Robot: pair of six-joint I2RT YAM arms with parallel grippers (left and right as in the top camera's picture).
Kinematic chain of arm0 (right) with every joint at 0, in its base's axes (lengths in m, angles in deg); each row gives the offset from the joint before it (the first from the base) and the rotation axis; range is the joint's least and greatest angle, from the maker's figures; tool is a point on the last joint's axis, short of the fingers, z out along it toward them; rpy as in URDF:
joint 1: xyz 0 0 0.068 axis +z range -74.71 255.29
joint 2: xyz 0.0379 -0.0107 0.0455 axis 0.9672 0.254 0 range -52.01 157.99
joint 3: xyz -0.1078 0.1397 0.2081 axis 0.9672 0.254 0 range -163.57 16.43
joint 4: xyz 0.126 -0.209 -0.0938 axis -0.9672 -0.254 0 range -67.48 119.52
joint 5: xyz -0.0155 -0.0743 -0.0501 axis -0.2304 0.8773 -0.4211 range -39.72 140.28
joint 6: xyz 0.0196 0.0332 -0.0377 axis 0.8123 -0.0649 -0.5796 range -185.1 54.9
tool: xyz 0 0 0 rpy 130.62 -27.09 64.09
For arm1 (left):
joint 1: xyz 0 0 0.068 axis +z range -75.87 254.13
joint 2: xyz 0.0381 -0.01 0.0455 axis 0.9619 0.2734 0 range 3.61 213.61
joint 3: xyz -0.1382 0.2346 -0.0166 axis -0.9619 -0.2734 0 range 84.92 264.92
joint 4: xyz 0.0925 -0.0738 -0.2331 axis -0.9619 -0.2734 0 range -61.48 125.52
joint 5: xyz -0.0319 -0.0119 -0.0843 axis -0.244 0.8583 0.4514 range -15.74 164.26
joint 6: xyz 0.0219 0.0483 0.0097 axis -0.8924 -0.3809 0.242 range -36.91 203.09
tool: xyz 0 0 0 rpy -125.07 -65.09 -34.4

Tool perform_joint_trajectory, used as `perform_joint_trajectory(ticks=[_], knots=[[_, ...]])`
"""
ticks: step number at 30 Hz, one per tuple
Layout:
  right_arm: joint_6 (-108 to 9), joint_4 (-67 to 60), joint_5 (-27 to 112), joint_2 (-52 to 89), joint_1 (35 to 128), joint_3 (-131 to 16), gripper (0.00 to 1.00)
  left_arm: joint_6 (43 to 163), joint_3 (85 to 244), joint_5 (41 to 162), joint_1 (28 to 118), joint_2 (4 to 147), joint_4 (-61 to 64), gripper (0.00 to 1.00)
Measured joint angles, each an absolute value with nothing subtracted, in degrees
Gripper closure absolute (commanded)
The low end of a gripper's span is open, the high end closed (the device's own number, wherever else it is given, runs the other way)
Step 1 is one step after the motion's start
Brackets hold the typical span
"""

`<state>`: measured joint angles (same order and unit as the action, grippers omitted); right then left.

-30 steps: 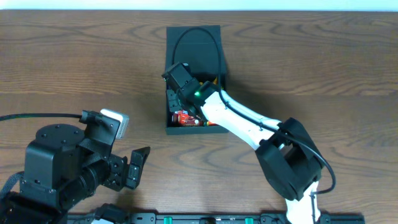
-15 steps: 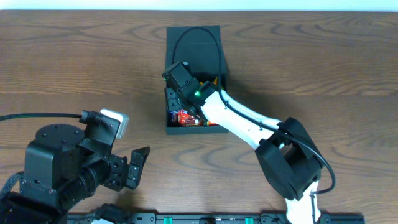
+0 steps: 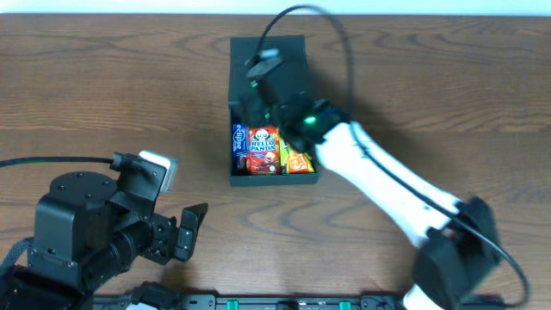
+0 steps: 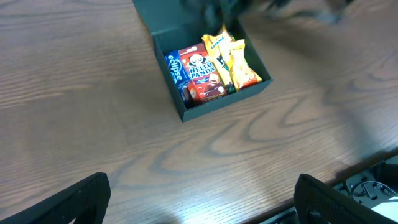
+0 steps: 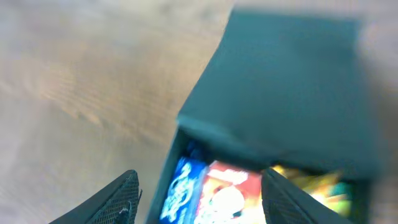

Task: Pack container
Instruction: 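Raise both grippers to the box lid's top edge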

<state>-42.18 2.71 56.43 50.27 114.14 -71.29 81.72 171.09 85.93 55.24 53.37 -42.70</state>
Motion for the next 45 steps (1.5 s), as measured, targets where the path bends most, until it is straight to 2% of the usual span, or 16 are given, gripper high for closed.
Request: perform_joint_trajectory(ticks=[6, 7, 9, 23, 32, 35, 37, 38, 39, 42, 45], knots=[[-44.7, -1.8, 58.1, 47.5, 107.0, -71.8, 0.34, 81.7, 171.1, 85.9, 55.2, 53.4, -42.7, 0.05], [-44.8, -2.9, 58.1, 47.6, 105.8, -71.8, 0.28, 81.7, 171.1, 85.9, 55.2, 53.4, -42.7, 0.05], [-44.9, -4.3, 58.3, 47.7, 103.6, -71.8, 0.01, 81.7, 171.1, 85.9, 55.2, 53.4, -42.5, 0.05], [-46.2, -6.8, 57.8, 49.7, 91.9, -71.8, 0.02, 81.7, 171.1, 83.6, 55.2, 53.4, -38.8, 0.05], [-54.2, -3.1, 52.9, 57.0, 89.5, -71.8, 0.37, 81.9, 171.1, 82.8, 55.2, 56.8, -29.4, 0.05], [-57.3, 0.3, 50.6, 58.2, 88.4, -71.8, 0.61, 82.0, 171.1, 82.6, 55.2, 61.4, -26.6, 0.05], [-59.1, 3.2, 49.5, 58.2, 87.6, -71.8, 0.86, 82.4, 171.1, 82.6, 55.2, 65.9, -24.2, 0.05], [-59.9, 4.1, 48.9, 58.2, 87.1, -71.8, 0.96, 82.9, 171.1, 82.6, 55.2, 68.8, -22.2, 0.05], [-60.6, 4.6, 48.5, 58.2, 86.6, -71.8, 0.99, 83.1, 171.1, 82.6, 55.2, 70.6, -20.9, 0.05], [-61.3, 6.3, 45.5, 58.2, 83.3, -71.8, 0.99, 83.3, 171.1, 82.6, 55.3, 76.8, -17.0, 0.05], [-61.5, 6.5, 41.8, 58.2, 79.4, -71.8, 0.99, 83.8, 171.1, 82.6, 56.3, 81.8, -13.6, 0.0]])
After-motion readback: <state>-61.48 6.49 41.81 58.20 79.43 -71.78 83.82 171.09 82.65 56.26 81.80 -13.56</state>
